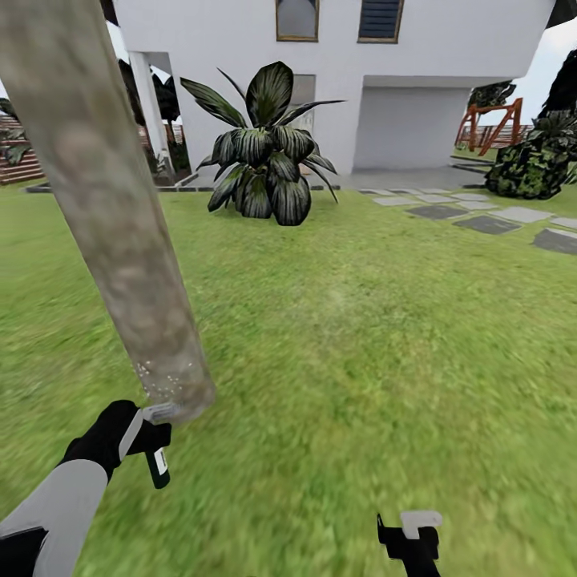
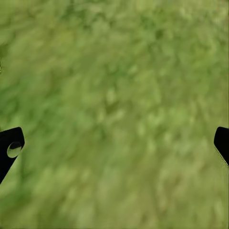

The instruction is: In the garden, pick up the pesticide atomizer on the floor and spray pesticide onto both trees until each tree trunk is fully covered.

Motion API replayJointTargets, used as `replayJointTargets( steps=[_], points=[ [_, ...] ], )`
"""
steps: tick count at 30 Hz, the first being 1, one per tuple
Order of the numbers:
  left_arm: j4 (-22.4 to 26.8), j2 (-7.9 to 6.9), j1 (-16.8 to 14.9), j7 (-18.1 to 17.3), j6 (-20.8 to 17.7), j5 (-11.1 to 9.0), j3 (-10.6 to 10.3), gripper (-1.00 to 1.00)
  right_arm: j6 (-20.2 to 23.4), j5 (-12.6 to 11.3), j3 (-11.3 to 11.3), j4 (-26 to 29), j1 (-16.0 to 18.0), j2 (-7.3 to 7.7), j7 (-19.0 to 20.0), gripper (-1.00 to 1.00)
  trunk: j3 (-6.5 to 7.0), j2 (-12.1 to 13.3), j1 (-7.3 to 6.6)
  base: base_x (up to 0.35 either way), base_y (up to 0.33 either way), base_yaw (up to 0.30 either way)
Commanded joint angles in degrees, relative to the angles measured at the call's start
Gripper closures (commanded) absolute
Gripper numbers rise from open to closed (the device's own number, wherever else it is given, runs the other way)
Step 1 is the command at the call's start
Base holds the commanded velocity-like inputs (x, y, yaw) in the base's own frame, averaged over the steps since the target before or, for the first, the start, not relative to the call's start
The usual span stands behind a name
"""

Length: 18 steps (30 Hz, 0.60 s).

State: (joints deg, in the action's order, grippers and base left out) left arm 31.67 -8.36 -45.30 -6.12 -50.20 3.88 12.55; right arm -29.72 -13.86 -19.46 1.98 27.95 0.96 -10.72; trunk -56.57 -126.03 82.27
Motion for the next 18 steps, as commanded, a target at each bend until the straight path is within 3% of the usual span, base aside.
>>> replayJointTargets(
  steps=[1, 8, 18],
  points=[
    [0.06, 0.03, -0.05, -0.41, -0.25, 0.42, 0.28, 1.00, -0.08, -0.41, -0.49, 0.04, 0.00, 0.01, -0.18, -1.00, -0.05, -0.02, -0.01, 0.002, -0.268, 0.277],
    [0.01, 0.10, -0.05, -0.39, -0.25, 0.42, 0.28, 1.00, -0.08, -0.43, -0.49, 0.04, 0.00, 0.02, -0.18, -1.00, -0.05, -0.02, -0.01, 0.000, -0.269, 0.264],
    [-0.03, 0.10, -0.05, -0.47, -0.25, 0.42, 0.28, 1.00, -0.08, -0.41, -0.49, 0.04, 0.00, 0.02, -0.18, -1.00, -0.05, -0.02, -0.01, 0.064, -0.271, 0.023]
  ],
)
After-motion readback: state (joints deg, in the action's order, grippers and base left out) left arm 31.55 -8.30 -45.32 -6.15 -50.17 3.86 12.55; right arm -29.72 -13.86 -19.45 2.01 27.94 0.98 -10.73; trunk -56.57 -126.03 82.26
